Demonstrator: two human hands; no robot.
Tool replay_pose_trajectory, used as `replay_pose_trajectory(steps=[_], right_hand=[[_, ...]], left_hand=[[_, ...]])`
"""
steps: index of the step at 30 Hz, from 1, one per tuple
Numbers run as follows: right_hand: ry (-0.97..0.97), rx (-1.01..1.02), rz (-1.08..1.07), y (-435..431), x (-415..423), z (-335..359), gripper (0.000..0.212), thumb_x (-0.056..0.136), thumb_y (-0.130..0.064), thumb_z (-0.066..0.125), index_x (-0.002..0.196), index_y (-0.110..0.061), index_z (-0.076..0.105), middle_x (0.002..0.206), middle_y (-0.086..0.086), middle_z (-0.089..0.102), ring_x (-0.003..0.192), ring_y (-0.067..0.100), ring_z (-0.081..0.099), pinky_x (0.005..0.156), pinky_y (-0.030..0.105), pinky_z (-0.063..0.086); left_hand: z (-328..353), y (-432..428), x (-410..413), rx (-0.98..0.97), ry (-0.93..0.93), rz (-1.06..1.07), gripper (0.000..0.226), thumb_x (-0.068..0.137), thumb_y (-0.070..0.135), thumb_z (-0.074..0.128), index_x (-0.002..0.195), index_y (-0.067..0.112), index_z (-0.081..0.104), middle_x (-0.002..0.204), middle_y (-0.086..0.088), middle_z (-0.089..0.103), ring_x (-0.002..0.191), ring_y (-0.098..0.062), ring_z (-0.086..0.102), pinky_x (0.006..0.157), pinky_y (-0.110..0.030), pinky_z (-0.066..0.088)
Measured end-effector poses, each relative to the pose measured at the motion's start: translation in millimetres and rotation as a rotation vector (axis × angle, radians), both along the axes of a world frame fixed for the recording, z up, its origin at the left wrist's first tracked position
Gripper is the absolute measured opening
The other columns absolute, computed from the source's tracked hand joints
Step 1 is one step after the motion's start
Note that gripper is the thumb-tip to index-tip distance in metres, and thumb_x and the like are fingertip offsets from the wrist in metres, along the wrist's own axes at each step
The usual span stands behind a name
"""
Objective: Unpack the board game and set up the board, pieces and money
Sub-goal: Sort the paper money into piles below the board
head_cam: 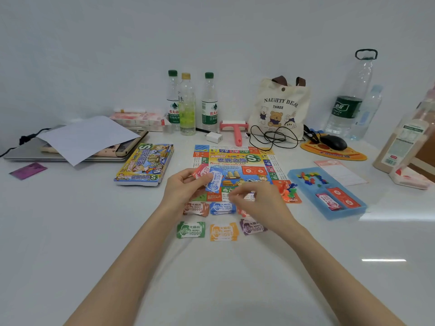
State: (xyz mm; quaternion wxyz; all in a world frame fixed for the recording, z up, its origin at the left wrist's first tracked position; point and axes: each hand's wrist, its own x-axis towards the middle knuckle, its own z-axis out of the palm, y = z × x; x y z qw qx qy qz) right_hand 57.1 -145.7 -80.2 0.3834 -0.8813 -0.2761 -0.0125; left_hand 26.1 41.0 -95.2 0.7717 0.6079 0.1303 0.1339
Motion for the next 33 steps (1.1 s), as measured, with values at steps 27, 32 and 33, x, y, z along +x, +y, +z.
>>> replay_pose_trajectory(steps=[27, 32, 33], right_hand=[[0.426, 0.716, -0.214, 9.0, 9.8, -0.6, 0.018, 0.080, -0.003, 0.074, 0.090, -0.013, 0.063, 0.076, 0.007, 0.072, 0.068, 0.018, 0.068, 0.076, 0.031, 0.059], [0.419, 0.769, -0.197, 14.6, 6.4, -1.2, 0.017, 0.081, 0.000, 0.071, 0.092, -0.011, 0.064, 0.083, 0.012, 0.070, 0.072, 0.023, 0.072, 0.075, 0.029, 0.060], [0.403, 0.758, -0.199, 15.7, 5.5, -2.3, 0.016, 0.081, 0.000, 0.071, 0.092, -0.010, 0.064, 0.085, 0.014, 0.070, 0.072, 0.023, 0.072, 0.073, 0.028, 0.060]], left_hand=[[-1.5, 3.9, -1.3, 0.052, 0.093, -0.040, 0.028, 0.077, 0.009, 0.077, 0.103, 0.007, 0.069, 0.090, -0.010, 0.075, 0.077, -0.022, 0.073, 0.068, -0.027, 0.060], [1.4, -4.2, -3.2, 0.124, 0.103, -0.107, 0.026, 0.079, 0.008, 0.075, 0.103, 0.005, 0.070, 0.089, -0.008, 0.075, 0.070, -0.015, 0.073, 0.057, -0.020, 0.056], [1.3, -5.0, -3.3, 0.121, 0.100, -0.103, 0.025, 0.079, 0.007, 0.075, 0.104, 0.005, 0.069, 0.090, -0.008, 0.075, 0.069, -0.014, 0.072, 0.056, -0.019, 0.055]])
